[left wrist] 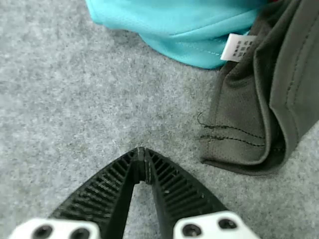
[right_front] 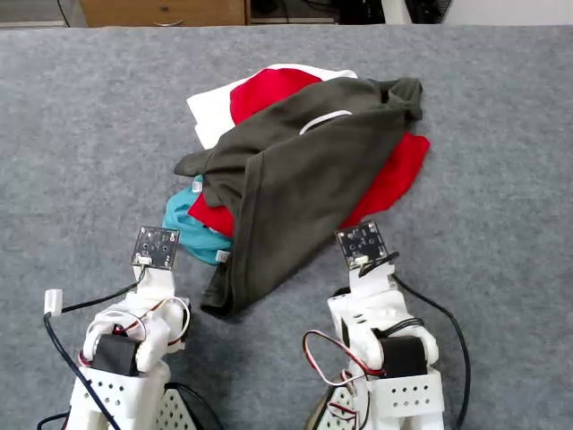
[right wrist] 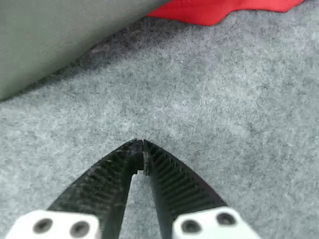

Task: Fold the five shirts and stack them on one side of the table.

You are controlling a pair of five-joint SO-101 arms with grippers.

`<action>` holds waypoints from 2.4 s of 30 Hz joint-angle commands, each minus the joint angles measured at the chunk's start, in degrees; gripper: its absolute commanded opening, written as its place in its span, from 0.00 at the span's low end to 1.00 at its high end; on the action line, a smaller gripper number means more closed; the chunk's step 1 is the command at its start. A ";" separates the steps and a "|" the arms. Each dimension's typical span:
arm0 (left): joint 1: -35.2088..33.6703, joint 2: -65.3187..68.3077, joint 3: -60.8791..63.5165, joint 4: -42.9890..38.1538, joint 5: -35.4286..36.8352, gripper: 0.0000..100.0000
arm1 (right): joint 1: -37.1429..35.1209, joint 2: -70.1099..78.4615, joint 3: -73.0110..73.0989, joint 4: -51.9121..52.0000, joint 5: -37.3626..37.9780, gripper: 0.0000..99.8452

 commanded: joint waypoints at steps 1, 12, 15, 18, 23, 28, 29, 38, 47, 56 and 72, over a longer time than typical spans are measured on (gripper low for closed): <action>0.09 -2.59 0.53 -0.44 -0.09 0.02 | -0.48 -5.41 0.04 0.35 -0.09 0.00; 0.53 -2.59 0.53 -0.44 -0.18 0.02 | -0.48 -5.41 0.04 0.35 -0.09 0.00; 1.23 -2.42 0.53 -0.18 0.00 0.02 | -0.48 -5.41 0.04 0.35 -0.09 0.00; 3.69 -2.77 0.53 0.35 0.00 0.02 | -0.48 -5.41 0.04 0.35 -0.09 0.00; 4.92 -2.77 0.53 0.35 -0.09 0.02 | -0.48 -5.41 0.04 0.35 -0.09 0.00; 7.03 -2.77 0.53 0.35 -0.09 0.02 | -0.48 -5.41 0.04 0.35 -0.09 0.00; 6.95 -2.77 0.53 0.35 -0.18 0.02 | -0.48 -5.41 0.04 0.35 -0.09 0.00; -3.87 -2.77 -0.70 0.62 -0.44 0.02 | -0.48 -5.41 0.04 0.35 -0.09 0.00; -13.63 -2.77 -8.26 0.62 -12.48 0.02 | -0.48 -5.41 0.04 0.35 -0.09 0.00; -13.71 -2.33 -14.07 0.44 -11.69 0.02 | -0.48 -5.41 0.04 0.35 -0.09 0.00; -10.90 35.30 -60.22 13.63 -4.57 0.14 | -0.48 -5.41 0.04 0.35 -0.09 0.00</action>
